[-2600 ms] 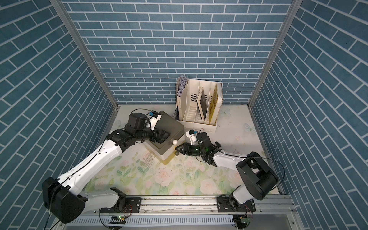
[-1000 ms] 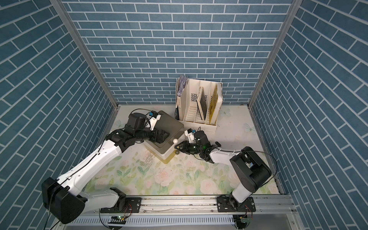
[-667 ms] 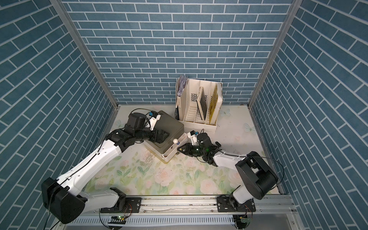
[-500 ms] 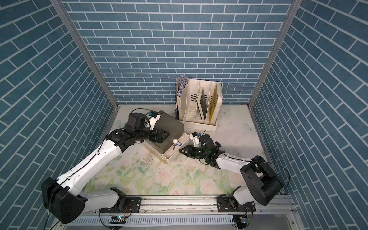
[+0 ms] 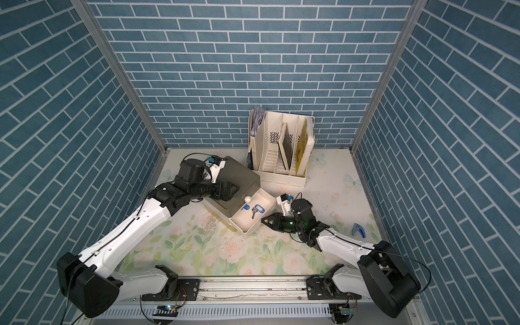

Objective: Take the keys out of the drawer
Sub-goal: Open the drawer in the storage box.

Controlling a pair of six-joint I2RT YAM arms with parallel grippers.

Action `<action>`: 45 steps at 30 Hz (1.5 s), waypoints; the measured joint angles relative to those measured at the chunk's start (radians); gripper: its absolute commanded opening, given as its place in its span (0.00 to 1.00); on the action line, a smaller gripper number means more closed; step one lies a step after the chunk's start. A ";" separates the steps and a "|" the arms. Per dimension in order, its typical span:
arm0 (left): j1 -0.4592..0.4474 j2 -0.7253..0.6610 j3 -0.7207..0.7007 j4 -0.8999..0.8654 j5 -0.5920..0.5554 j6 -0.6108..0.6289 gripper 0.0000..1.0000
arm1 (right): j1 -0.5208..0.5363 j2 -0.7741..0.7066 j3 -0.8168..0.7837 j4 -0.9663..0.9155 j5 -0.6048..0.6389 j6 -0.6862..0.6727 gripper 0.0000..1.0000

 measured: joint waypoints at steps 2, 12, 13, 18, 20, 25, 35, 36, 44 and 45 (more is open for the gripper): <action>0.000 0.000 0.000 0.000 0.000 -0.002 1.00 | -0.008 -0.028 -0.018 -0.013 -0.001 -0.001 0.10; 0.000 -0.001 0.000 0.000 -0.002 -0.009 1.00 | -0.042 -0.138 -0.062 -0.088 -0.010 -0.019 0.10; 0.000 -0.001 0.000 0.000 -0.003 -0.009 1.00 | -0.043 -0.147 -0.065 -0.097 -0.010 -0.019 0.10; 0.000 -0.005 0.000 0.000 -0.004 -0.013 1.00 | -0.050 -0.204 -0.084 -0.138 -0.010 -0.024 0.10; 0.000 -0.005 0.000 0.000 -0.004 -0.013 1.00 | -0.051 -0.225 -0.093 -0.149 -0.009 -0.024 0.10; 0.000 -0.005 0.000 0.000 -0.004 -0.014 1.00 | -0.053 -0.267 -0.114 -0.169 -0.008 -0.024 0.10; 0.000 -0.005 0.000 0.000 -0.004 -0.017 1.00 | -0.071 -0.309 -0.123 -0.205 -0.009 -0.025 0.10; 0.000 -0.005 0.000 0.000 -0.004 -0.016 1.00 | -0.073 -0.315 -0.124 -0.210 -0.009 -0.025 0.10; 0.000 -0.005 0.000 0.000 -0.004 -0.016 1.00 | -0.080 -0.350 -0.130 -0.242 -0.010 -0.027 0.11; 0.000 -0.005 0.000 0.000 -0.004 -0.016 1.00 | -0.080 -0.356 -0.132 -0.246 -0.010 -0.027 0.11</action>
